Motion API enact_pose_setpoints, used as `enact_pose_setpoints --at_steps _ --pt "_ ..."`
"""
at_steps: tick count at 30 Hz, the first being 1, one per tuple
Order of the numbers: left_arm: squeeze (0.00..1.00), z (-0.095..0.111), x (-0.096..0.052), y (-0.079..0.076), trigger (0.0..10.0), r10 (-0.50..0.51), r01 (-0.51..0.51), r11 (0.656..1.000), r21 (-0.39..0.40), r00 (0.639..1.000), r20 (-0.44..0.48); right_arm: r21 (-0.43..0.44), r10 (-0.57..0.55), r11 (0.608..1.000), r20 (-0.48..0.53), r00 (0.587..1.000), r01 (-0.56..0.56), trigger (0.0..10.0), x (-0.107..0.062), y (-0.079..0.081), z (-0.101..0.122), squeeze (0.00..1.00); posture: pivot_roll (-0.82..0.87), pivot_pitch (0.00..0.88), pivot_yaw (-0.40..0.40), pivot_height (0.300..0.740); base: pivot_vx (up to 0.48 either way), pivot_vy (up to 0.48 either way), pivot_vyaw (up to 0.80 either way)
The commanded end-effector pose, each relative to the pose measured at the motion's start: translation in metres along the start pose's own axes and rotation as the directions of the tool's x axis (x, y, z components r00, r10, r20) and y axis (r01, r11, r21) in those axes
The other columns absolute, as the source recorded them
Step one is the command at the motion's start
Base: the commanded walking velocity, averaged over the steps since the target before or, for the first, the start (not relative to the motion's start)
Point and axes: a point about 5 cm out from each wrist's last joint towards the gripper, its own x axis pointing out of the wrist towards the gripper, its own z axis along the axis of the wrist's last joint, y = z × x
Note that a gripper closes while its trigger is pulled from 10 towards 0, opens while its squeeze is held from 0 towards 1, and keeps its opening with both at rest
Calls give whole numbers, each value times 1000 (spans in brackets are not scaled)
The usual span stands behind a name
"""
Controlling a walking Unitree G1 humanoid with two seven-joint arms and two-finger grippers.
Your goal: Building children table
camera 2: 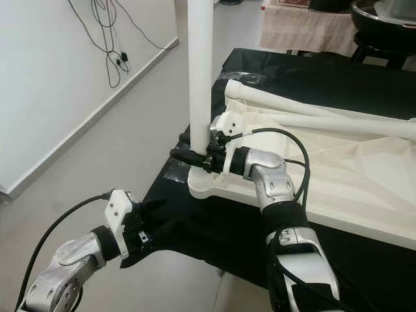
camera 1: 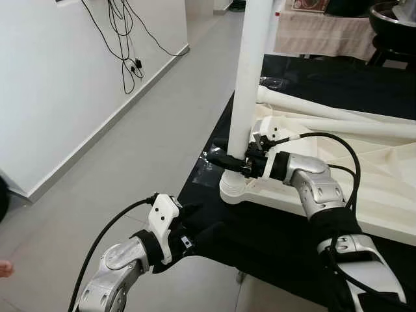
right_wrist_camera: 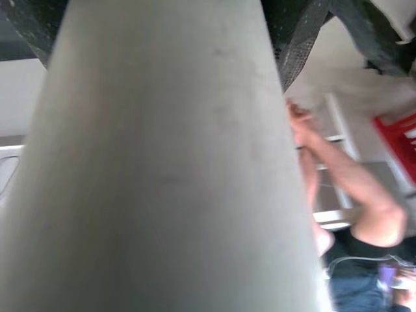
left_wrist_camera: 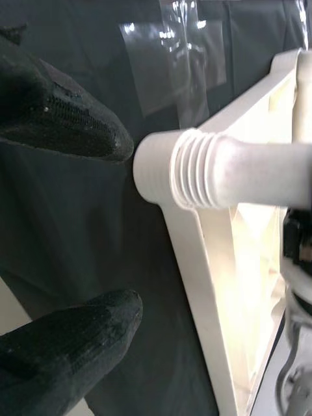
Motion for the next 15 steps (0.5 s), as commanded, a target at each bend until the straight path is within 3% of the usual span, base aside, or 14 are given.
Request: enact_pose_setpoints --at_steps 1,2,3,4,5,6,8,9,10,12,15 --pt "0 -3 0 3 10000 21 -21 1000 -16 1000 2 13 -92 996 -35 995 92 0 -4 -2 -6 0 -4 123 15 740 0 0 0" --pt "0 -3 1 3 10000 17 -17 1000 -16 1000 7 10 -197 980 -45 979 198 0 -4 -2 -10 0 -10 124 3 740 0 0 0" --pt "0 -3 1 3 10000 17 -17 1000 -16 1000 7 10 -197 980 -45 979 198 0 -4 -2 -10 0 -10 124 3 740 0 0 0" --pt "0 -3 2 4 10000 13 -12 1000 -16 1000 7 56 -450 888 -99 887 457 0 0 12 -32 0 -19 120 -9 740 0 0 0" --pt "0 -3 2 4 10000 13 -12 1000 -16 1000 7 56 -450 888 -99 887 457 0 0 12 -32 0 -19 120 -9 740 0 0 0" --pt "0 -3 1 4 10000 9 -9 1000 -16 1000 6 73 -615 774 -153 774 629 0 -3 24 -46 0 -19 120 -9 740 0 0 0" --pt "0 -3 1 4 10000 9 -9 1000 -16 1000 6 73 -615 774 -153 774 629 0 -3 24 -46 0 -19 120 -9 740 0 0 0" --pt "0 -4 1 5 10000 13 -13 1000 -16 1000 8 72 -651 737 -188 735 672 0 8 46 -60 0 -19 122 32 740 0 0 0" --pt "0 -4 1 6 10000 19 -18 1000 -12 1000 9 81 -626 756 -198 754 649 0 20 61 -66 0 -22 116 33 740 0 0 0" --pt "0 -5 1 10 10000 25 -25 1000 -11 1000 5 61 -581 801 -159 798 596 0 33 62 -64 0 -10 99 26 740 0 0 0" --pt "0 -6 1 11 10000 23 -23 1000 -12 1000 2 41 -585 802 -145 798 596 0 34 55 -61 0 -6 101 25 740 0 0 0"
